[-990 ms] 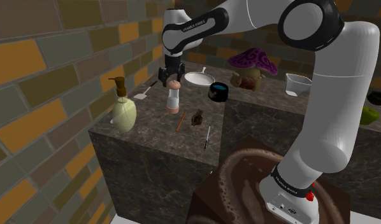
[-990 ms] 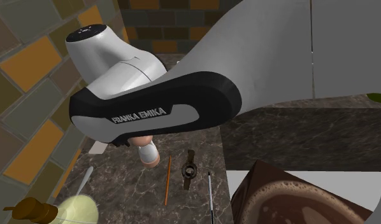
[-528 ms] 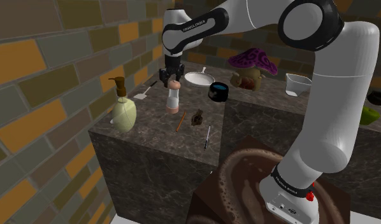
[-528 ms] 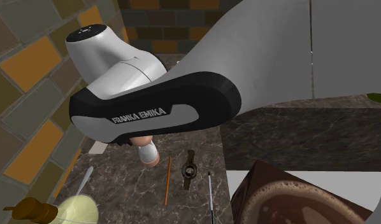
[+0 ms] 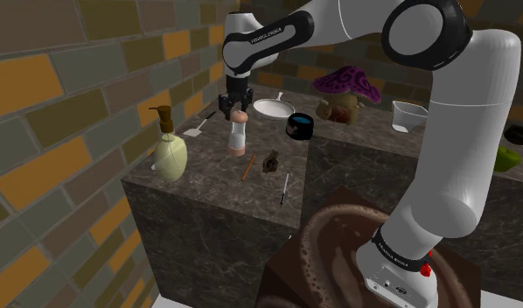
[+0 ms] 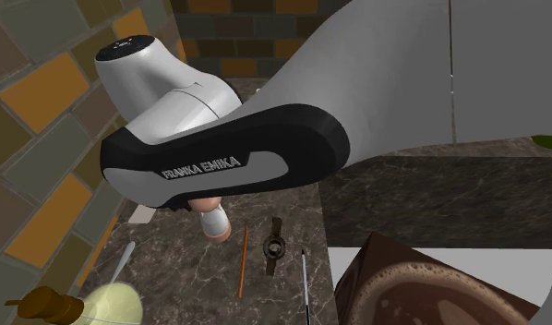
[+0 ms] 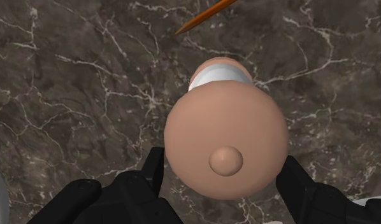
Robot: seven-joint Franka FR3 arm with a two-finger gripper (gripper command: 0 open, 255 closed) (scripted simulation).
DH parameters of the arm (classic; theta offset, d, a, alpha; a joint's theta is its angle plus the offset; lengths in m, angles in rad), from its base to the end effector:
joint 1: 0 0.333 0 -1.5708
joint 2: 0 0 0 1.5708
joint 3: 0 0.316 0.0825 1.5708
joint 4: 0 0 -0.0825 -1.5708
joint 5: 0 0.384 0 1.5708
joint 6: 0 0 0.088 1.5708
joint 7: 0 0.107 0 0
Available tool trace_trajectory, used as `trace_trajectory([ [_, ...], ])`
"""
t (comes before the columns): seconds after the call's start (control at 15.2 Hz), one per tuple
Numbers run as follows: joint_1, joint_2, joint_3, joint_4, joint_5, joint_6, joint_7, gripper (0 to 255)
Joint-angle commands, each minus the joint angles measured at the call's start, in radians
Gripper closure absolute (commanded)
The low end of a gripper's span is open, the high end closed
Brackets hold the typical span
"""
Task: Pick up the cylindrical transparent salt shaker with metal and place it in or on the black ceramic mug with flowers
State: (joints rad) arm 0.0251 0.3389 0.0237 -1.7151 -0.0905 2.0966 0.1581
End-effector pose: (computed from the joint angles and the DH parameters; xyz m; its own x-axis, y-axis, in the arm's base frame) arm 0.6533 0.0262 0.3953 0.9965 -0.0652 0.0521 -0.0685 -0.9955 0.0648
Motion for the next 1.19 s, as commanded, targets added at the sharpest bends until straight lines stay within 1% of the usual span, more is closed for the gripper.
trace_trajectory([
  [0.0, 0.0, -0.003, 0.0, 0.007, 0.001, -0.012, -0.002, 255],
  [1.12, 0.001, -0.05, 0.002, 0.171, 0.009, -0.222, -0.018, 255],
])
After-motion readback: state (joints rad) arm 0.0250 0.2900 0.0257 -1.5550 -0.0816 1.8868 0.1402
